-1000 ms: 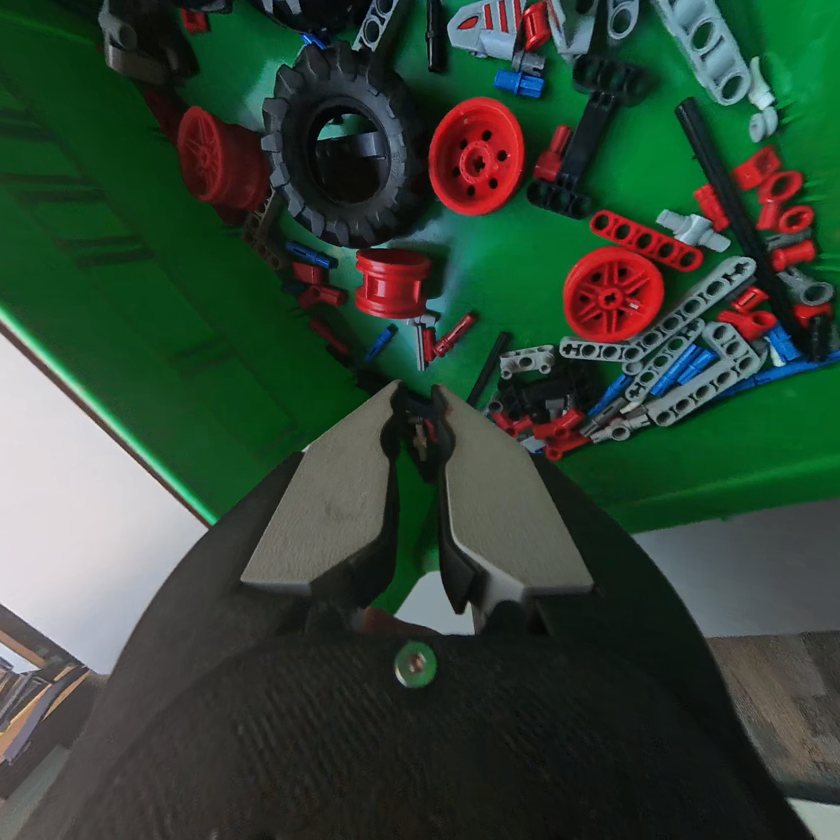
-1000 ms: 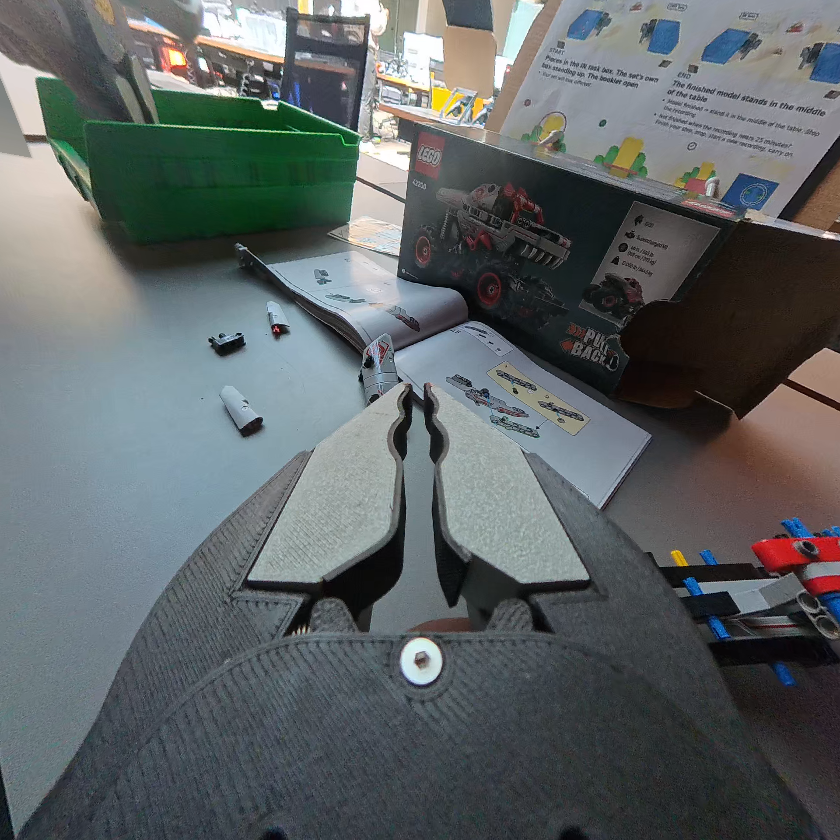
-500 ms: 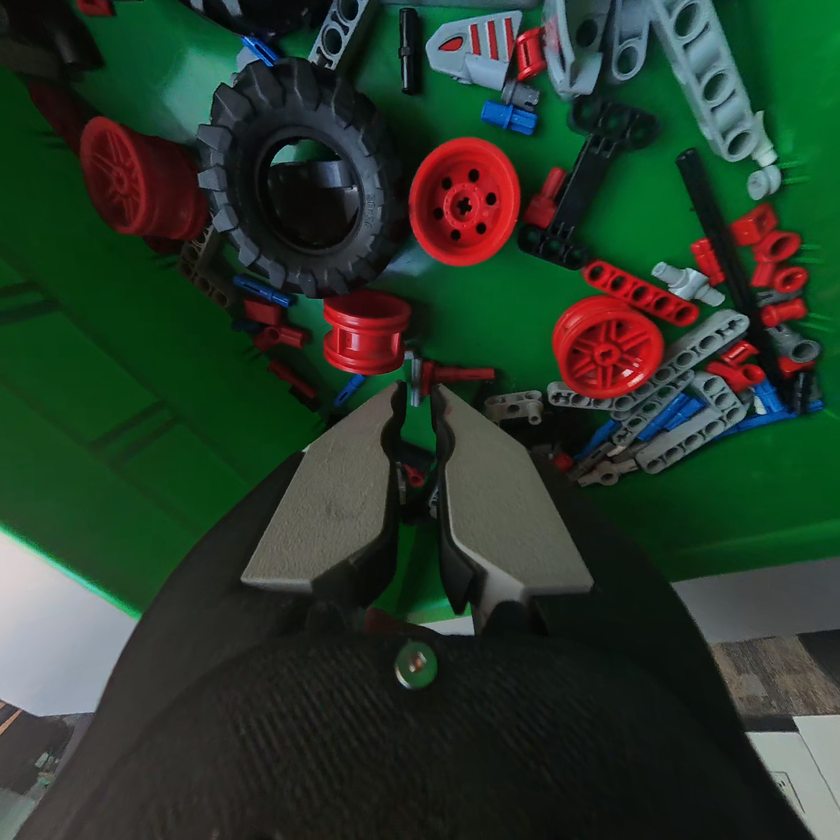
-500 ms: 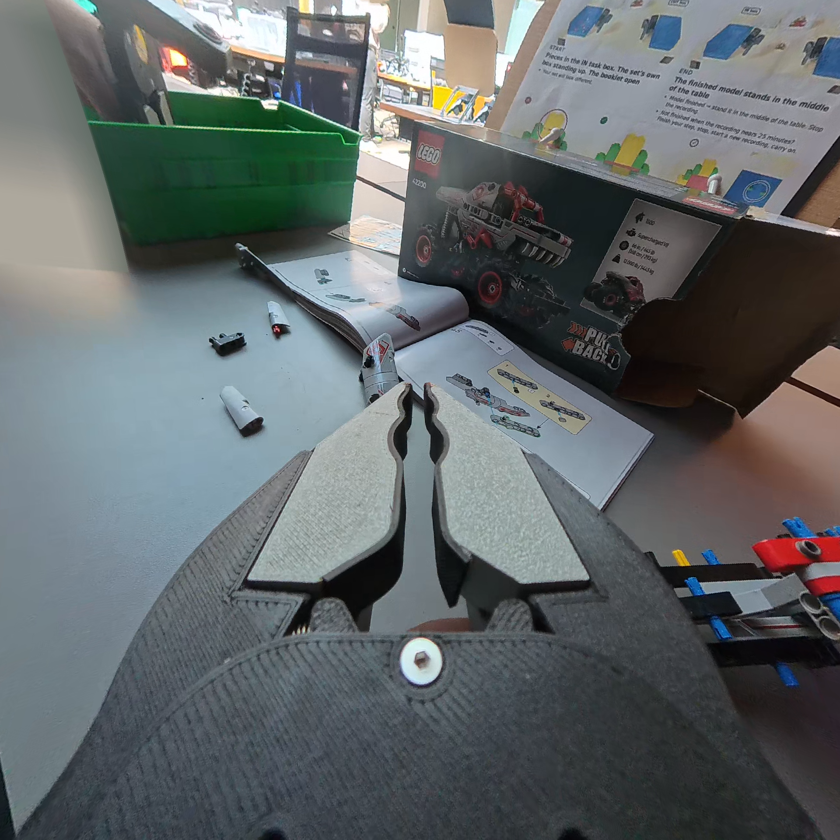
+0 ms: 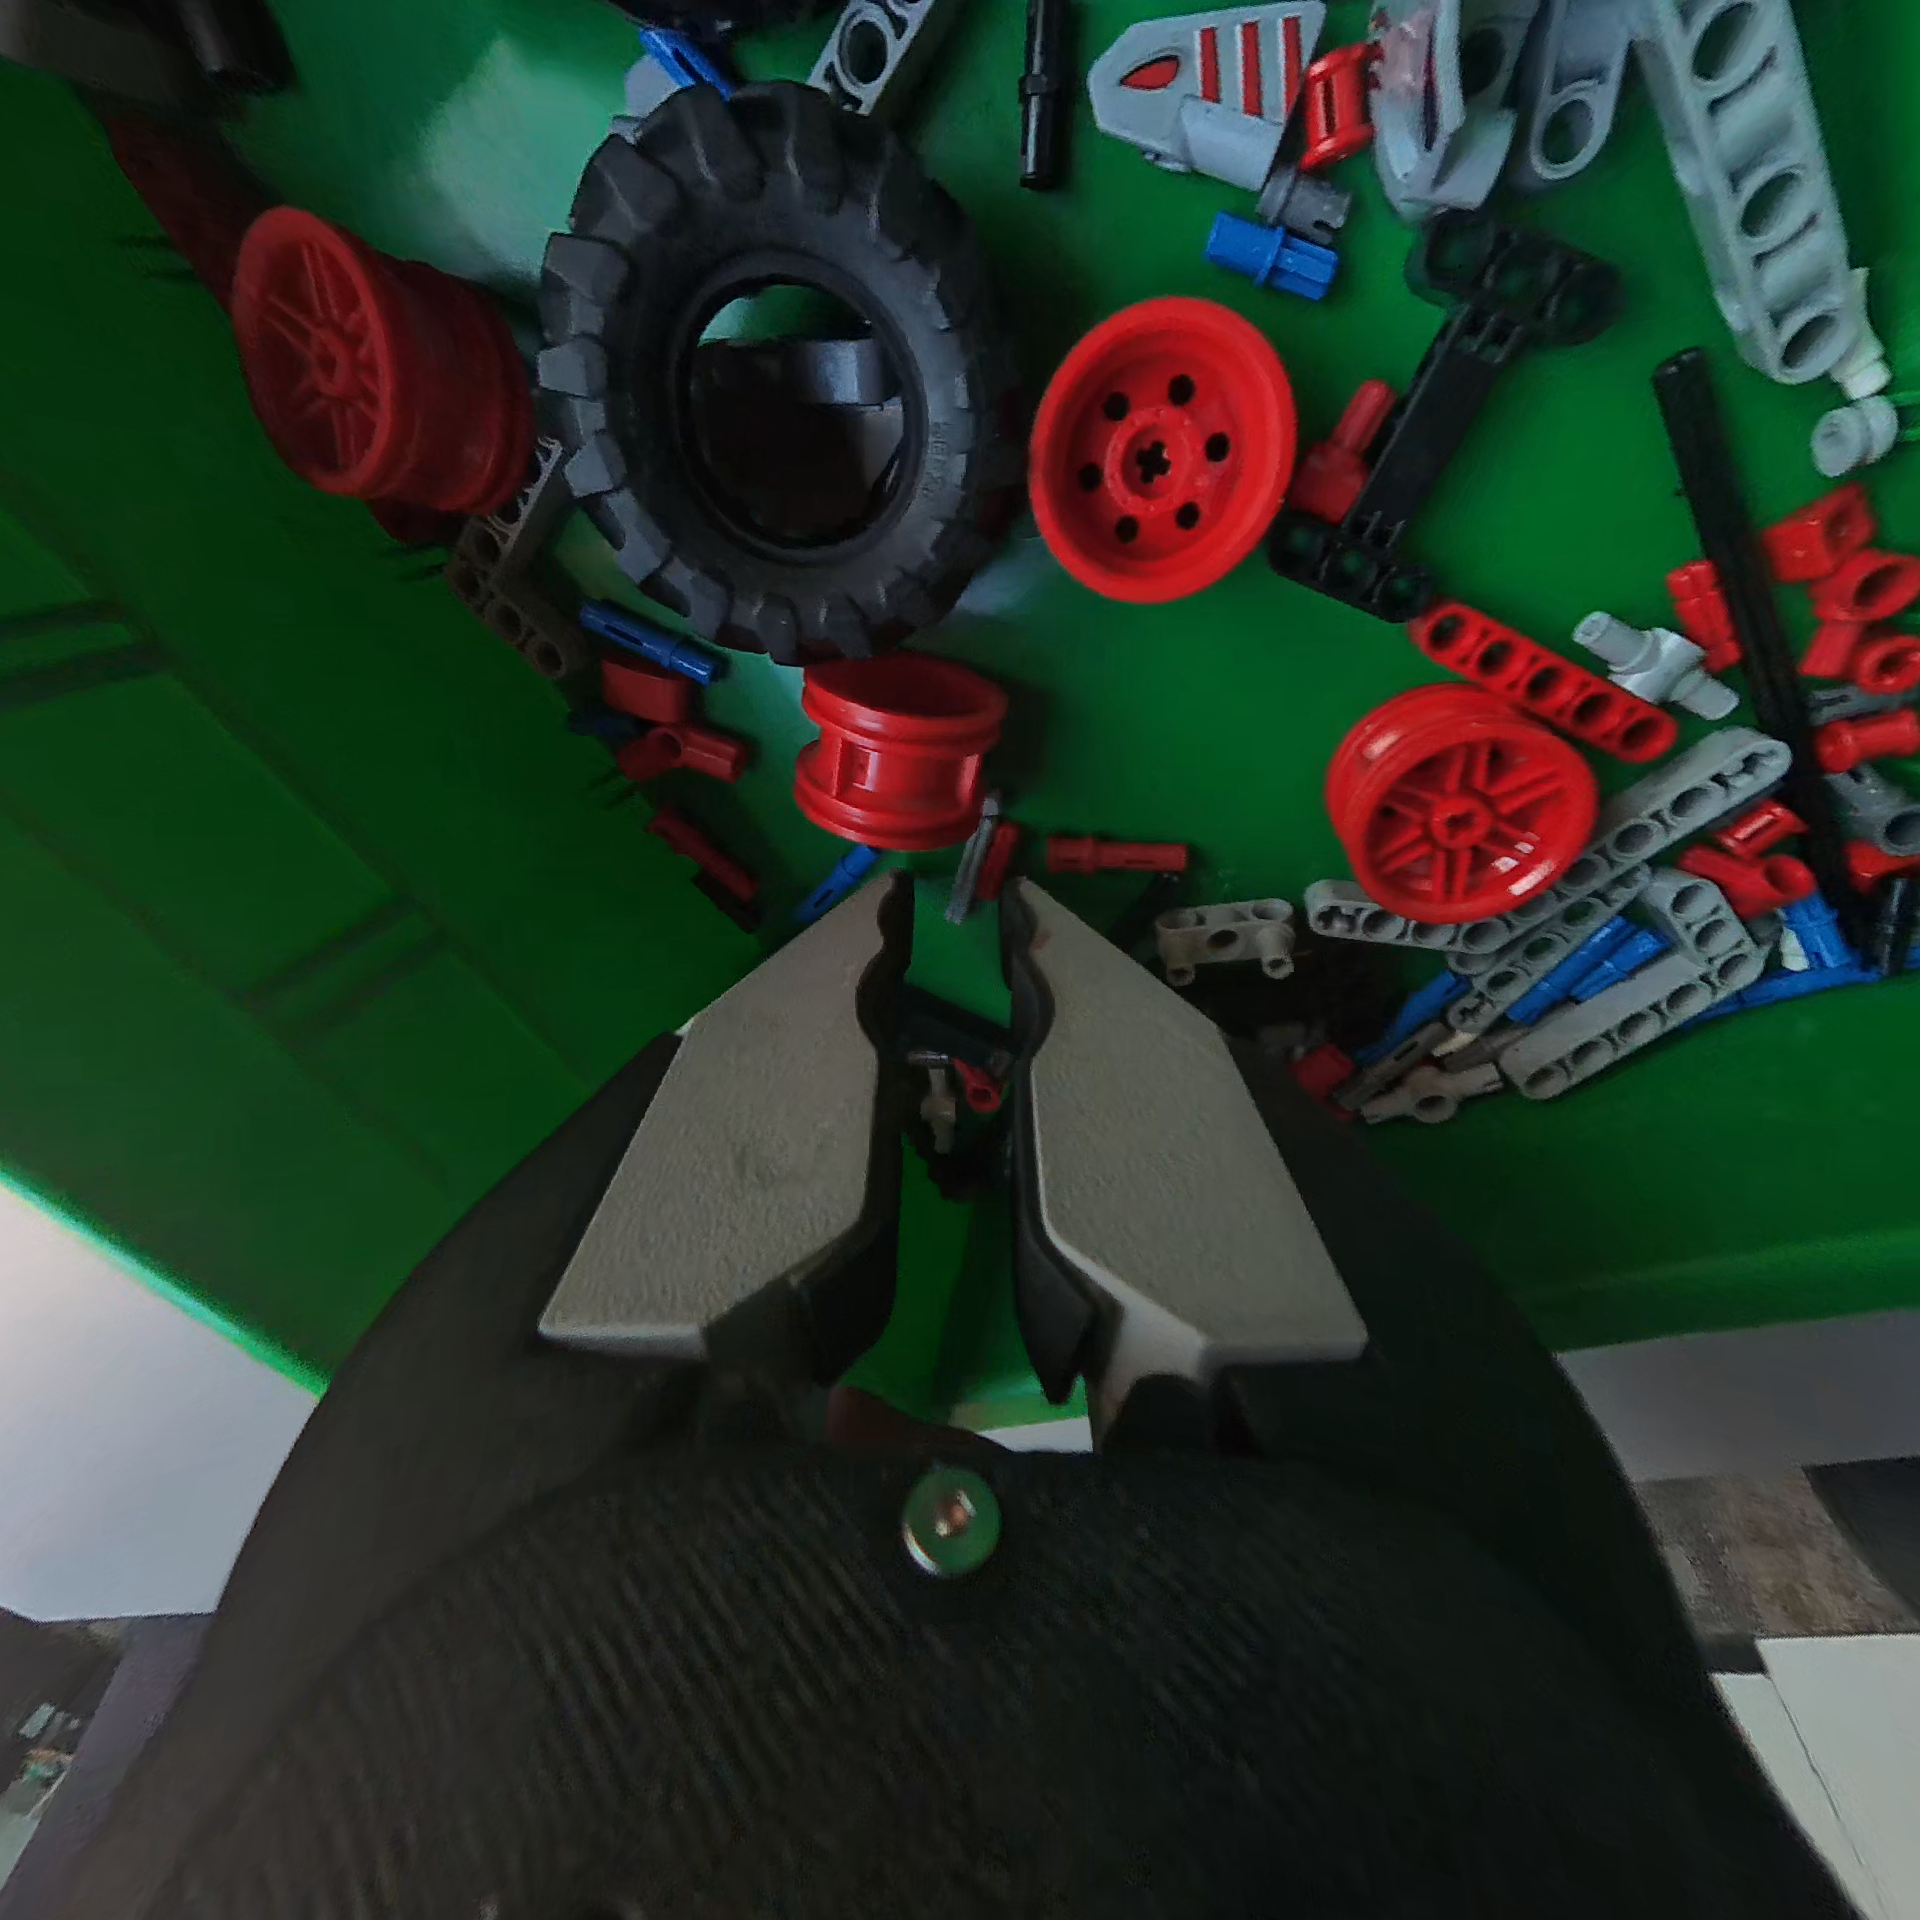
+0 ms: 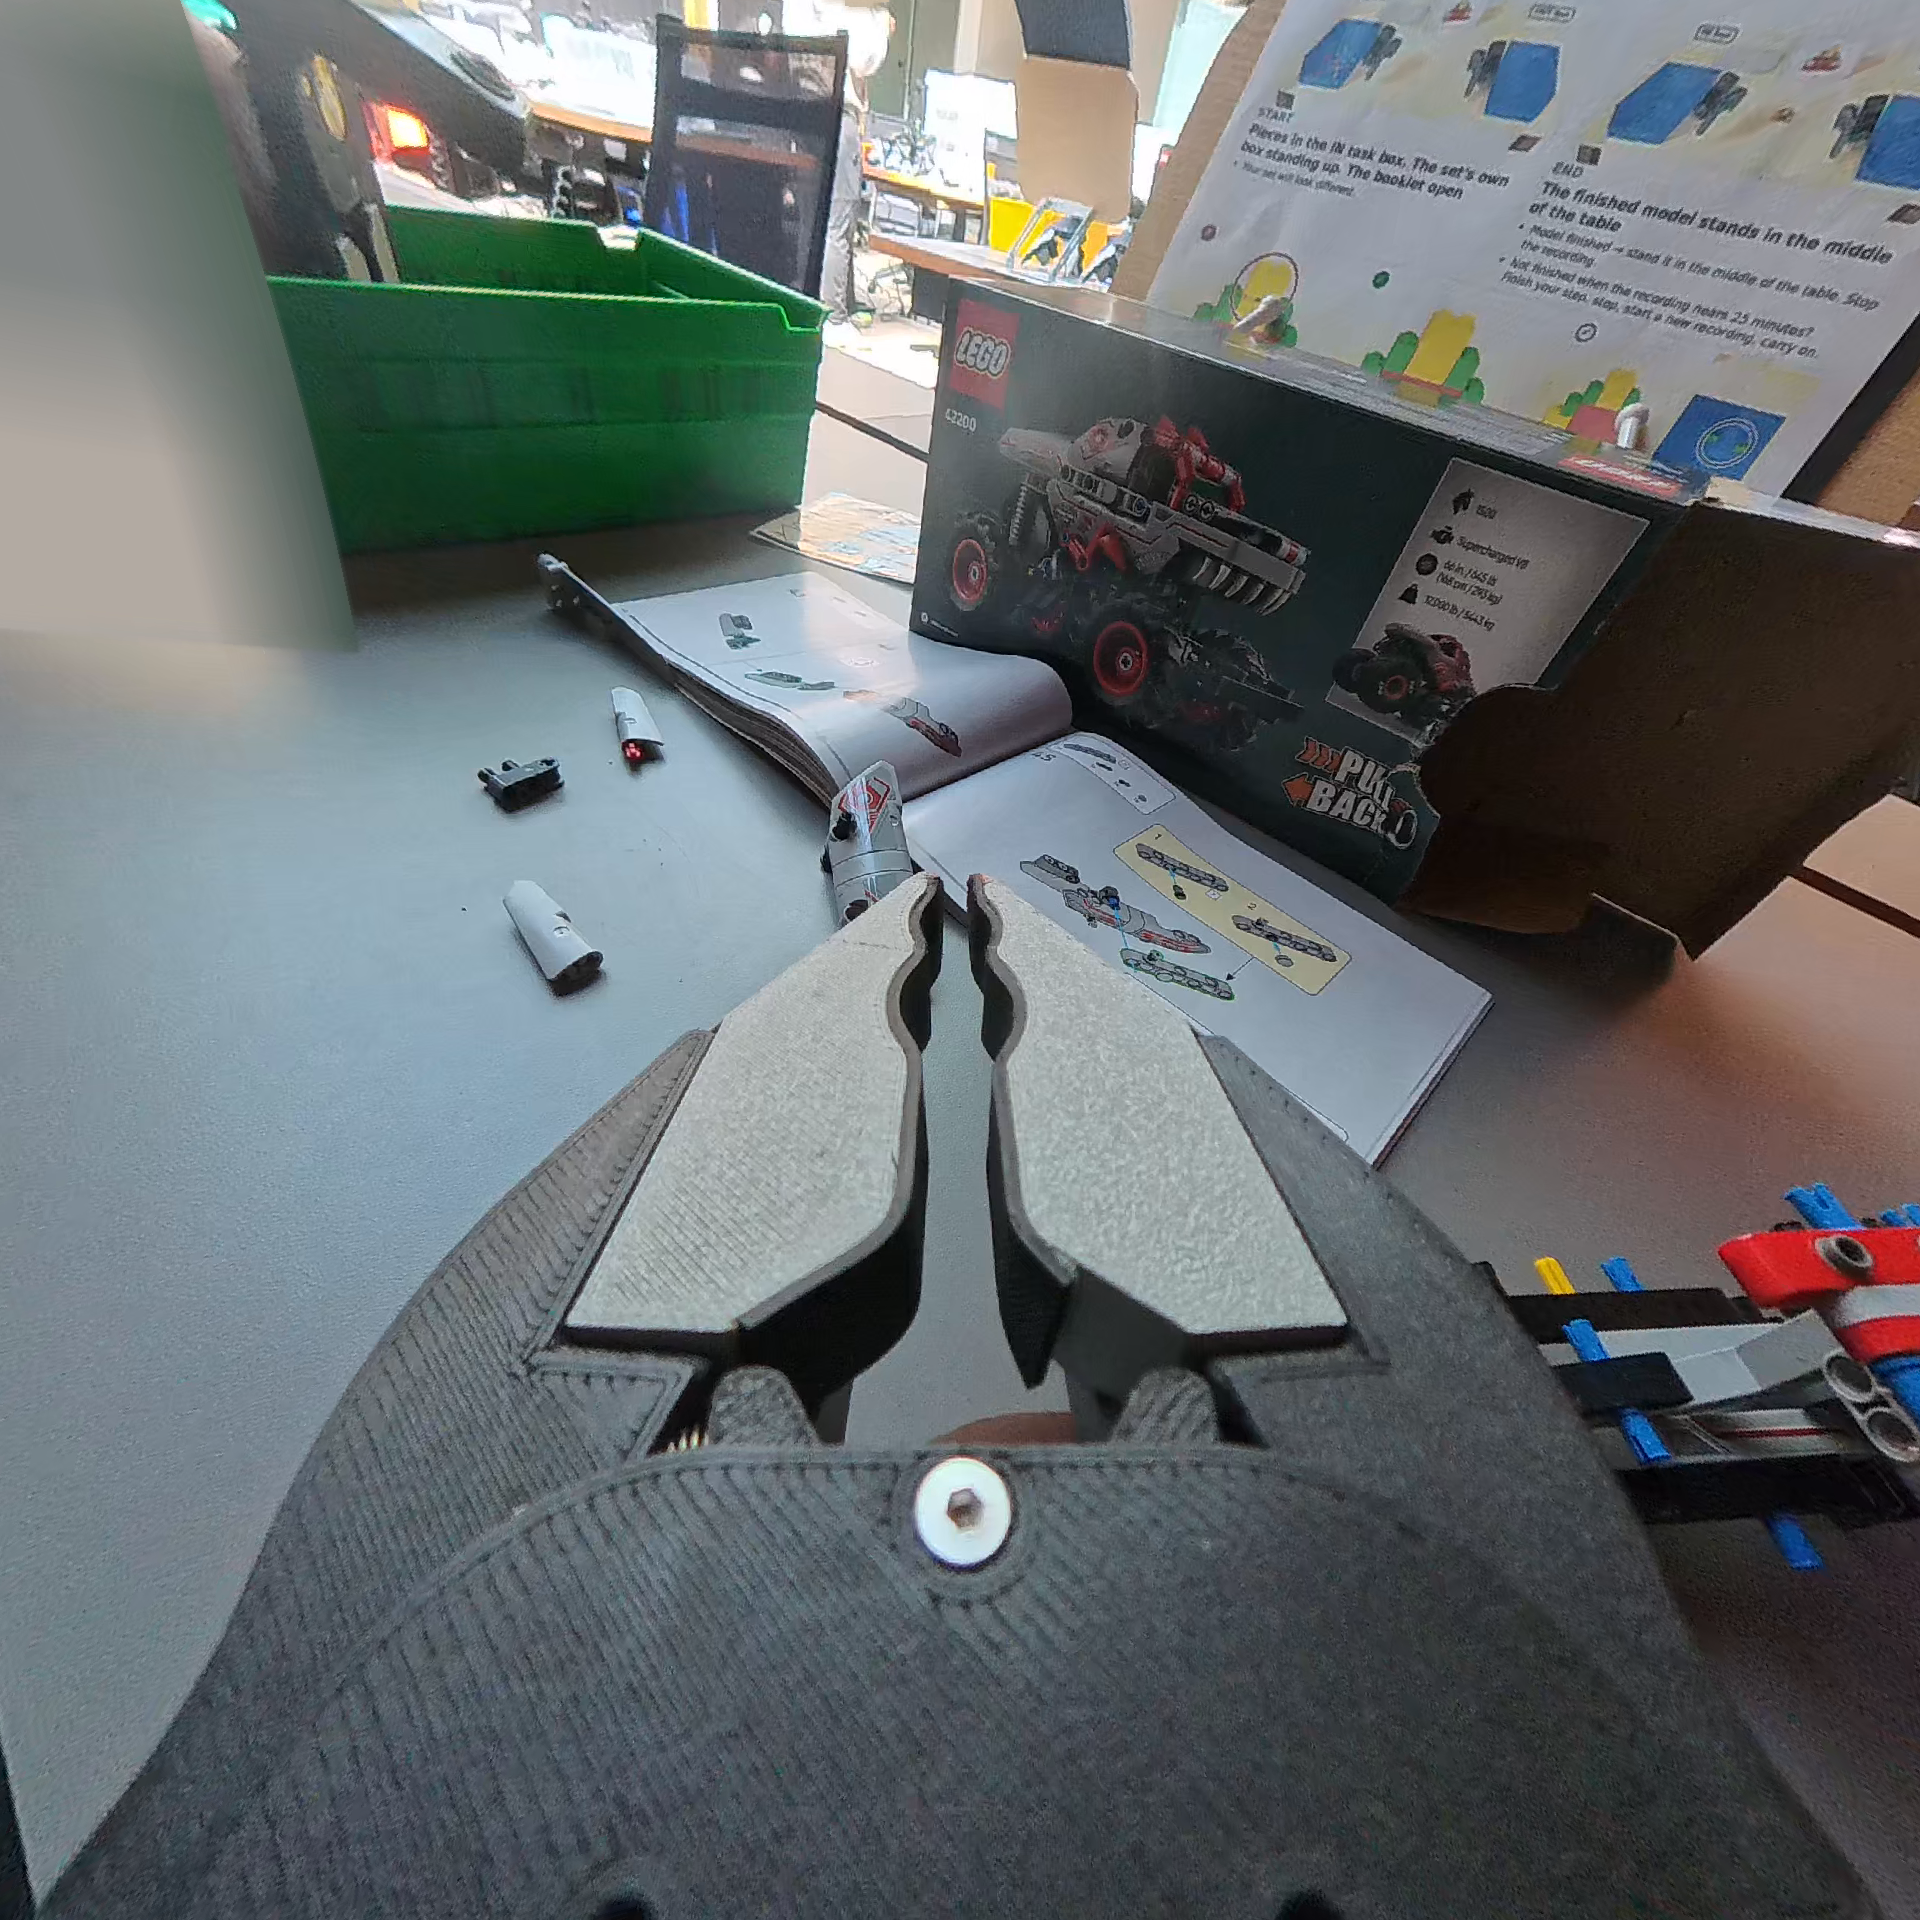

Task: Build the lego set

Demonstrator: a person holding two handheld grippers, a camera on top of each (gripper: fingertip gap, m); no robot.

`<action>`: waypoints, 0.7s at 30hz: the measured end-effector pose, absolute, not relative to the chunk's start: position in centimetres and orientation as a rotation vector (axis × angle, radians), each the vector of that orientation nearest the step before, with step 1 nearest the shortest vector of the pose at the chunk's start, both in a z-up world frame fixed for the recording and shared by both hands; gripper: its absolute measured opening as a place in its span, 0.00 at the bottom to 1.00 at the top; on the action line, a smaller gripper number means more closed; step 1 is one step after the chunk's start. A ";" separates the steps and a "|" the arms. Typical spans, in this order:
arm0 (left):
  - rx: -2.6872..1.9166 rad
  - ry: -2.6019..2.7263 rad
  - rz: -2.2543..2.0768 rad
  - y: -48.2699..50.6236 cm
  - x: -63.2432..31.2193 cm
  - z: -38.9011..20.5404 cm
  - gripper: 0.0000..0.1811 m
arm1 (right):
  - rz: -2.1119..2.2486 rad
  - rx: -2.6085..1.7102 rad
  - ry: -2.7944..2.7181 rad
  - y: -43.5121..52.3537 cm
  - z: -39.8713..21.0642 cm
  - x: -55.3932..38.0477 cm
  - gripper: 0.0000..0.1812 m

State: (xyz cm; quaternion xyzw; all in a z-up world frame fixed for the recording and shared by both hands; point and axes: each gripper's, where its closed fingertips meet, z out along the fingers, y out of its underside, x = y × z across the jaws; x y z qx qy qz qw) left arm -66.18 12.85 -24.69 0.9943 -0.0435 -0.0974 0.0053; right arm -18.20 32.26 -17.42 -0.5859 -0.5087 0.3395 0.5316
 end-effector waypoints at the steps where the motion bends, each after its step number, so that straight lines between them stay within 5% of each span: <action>1: 3.115 -0.131 -0.305 12.8 -66.3 -24.6 0.08 | 0.811 -1.398 -1.213 32.3 -17.4 -18.2 0.00; 21: 3.157 -0.183 -0.193 12.9 -65.3 -24.7 0.02 | 0.816 -1.400 -1.214 32.3 -17.4 -18.2 0.00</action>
